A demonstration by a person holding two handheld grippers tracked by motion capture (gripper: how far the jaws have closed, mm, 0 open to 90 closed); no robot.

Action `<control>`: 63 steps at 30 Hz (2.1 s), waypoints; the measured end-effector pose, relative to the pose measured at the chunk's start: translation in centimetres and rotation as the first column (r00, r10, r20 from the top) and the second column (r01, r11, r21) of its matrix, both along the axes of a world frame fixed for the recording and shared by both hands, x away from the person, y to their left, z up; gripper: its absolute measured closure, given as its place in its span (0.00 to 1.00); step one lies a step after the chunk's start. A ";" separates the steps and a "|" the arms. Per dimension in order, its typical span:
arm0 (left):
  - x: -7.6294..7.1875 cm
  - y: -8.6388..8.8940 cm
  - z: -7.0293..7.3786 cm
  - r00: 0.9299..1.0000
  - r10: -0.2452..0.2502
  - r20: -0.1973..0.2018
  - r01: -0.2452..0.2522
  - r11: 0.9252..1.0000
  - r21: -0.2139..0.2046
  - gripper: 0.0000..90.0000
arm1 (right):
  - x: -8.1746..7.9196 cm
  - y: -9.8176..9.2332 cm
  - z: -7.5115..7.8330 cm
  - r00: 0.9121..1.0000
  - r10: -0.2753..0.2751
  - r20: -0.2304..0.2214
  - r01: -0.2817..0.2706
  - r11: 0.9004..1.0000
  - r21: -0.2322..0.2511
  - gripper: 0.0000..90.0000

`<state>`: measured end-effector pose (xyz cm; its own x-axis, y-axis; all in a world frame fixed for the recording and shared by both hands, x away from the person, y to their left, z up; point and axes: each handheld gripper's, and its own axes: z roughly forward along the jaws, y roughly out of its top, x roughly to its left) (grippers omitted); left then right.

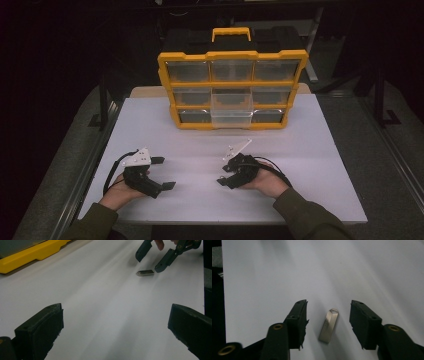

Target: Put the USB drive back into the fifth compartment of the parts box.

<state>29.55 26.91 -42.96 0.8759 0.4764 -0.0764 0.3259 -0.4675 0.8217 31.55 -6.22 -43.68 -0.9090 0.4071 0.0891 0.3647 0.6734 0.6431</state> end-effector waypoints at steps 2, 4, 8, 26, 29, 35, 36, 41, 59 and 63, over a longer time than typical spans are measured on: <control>0.0 0.0 0.0 1.000 0.000 0.000 0.000 1.000 0.000 0.00 | 0.0 0.0 0.0 1.000 0.002 0.000 -0.002 1.000 -0.004 0.56; 0.0 0.0 0.0 1.000 0.000 0.000 0.000 1.000 0.000 0.00 | -0.1 0.2 -0.2 1.000 0.009 -0.005 -0.009 1.000 -0.015 0.61; 0.0 0.0 0.0 1.000 -0.001 0.001 0.001 1.000 -0.001 0.00 | -0.1 0.2 -0.3 1.000 0.010 -0.005 -0.010 1.000 -0.027 0.65; 0.0 0.0 0.0 1.000 -0.004 0.003 0.004 1.000 -0.005 0.00 | -0.2 0.6 -1.0 1.000 0.012 0.007 -0.012 0.997 -0.074 0.77; 0.0 0.0 0.1 1.000 -0.006 0.004 0.006 1.000 -0.006 0.00 | -0.2 0.6 -1.0 1.000 0.004 0.012 -0.003 0.997 -0.075 0.79; 0.0 0.0 0.1 1.000 -0.006 0.004 0.006 1.000 -0.005 0.00 | -0.3 0.6 -1.1 1.000 -0.010 0.016 0.011 0.997 -0.075 0.81; 0.0 0.0 0.1 1.000 -0.006 0.005 0.006 1.000 -0.005 0.00 | -0.3 0.6 -1.1 1.000 -0.009 0.019 0.010 0.997 -0.076 0.81; 0.0 0.0 0.1 1.000 -0.006 0.007 0.006 1.000 -0.004 0.00 | -0.4 0.6 -1.1 0.999 -0.021 0.025 0.023 0.997 -0.074 0.83; 0.0 0.0 0.0 1.000 -0.012 0.007 0.012 1.000 -0.007 0.00 | -0.2 0.3 -1.1 0.999 -0.008 0.035 0.011 0.997 -0.073 0.87; 0.0 0.0 0.0 1.000 -0.012 0.006 0.012 1.000 -0.009 0.00 | 0.0 0.0 -0.9 0.999 -0.020 0.035 0.022 0.997 -0.071 0.86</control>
<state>29.54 26.90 -42.93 0.8818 0.4656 -0.0750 0.3153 -0.4639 0.8278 31.52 -6.20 -44.62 -0.9022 0.4304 0.0281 0.3577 0.7103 0.6063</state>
